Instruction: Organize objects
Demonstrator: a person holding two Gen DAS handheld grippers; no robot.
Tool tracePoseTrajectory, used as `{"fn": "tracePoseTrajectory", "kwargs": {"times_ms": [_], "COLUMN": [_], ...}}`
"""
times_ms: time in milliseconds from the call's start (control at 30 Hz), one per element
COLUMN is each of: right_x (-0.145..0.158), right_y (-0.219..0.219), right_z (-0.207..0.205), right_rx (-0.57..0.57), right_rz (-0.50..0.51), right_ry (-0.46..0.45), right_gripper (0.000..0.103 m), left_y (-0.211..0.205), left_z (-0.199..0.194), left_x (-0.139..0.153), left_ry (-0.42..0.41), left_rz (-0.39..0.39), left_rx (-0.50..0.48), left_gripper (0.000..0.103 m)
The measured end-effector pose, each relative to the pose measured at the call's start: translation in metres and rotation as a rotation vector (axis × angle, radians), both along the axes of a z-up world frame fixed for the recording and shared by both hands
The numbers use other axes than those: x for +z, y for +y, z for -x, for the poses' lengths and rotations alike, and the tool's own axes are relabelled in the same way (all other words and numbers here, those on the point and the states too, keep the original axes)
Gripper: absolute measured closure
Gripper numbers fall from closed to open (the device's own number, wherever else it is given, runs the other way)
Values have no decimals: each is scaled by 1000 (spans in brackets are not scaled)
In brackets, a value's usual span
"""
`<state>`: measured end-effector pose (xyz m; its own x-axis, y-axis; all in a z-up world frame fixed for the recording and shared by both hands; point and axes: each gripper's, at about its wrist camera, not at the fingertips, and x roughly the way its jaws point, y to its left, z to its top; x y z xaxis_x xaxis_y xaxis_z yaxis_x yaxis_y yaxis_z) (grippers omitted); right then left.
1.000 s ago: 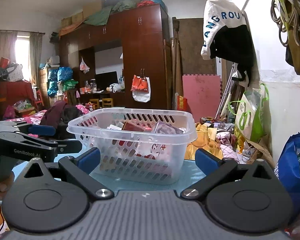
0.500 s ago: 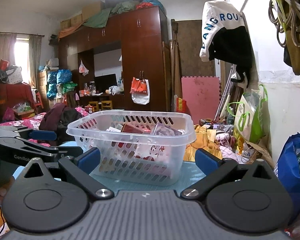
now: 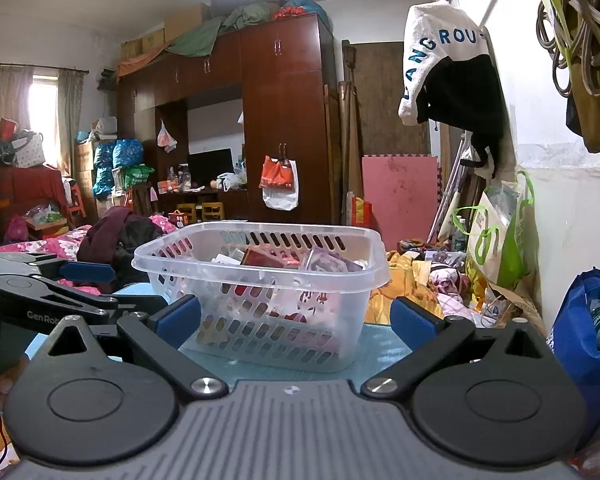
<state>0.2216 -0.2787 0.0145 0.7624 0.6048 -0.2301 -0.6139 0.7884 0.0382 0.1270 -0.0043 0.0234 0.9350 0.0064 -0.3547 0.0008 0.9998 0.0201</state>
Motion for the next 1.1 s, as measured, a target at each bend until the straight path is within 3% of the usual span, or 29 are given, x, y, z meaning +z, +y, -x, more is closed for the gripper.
{"fn": "tracePoseTrajectory", "kwargs": {"times_ms": [1100], "right_x": [3], "right_y": [0], "right_z": [0], "right_rx": [-3], "right_rz": [4], "right_ry": [-9], "right_gripper": [0], "left_y": [-5], "left_z": [-11], "left_x": [3], "left_ry": [9], "left_rz": [-5], "left_rx": [-19], "left_gripper": [0]}}
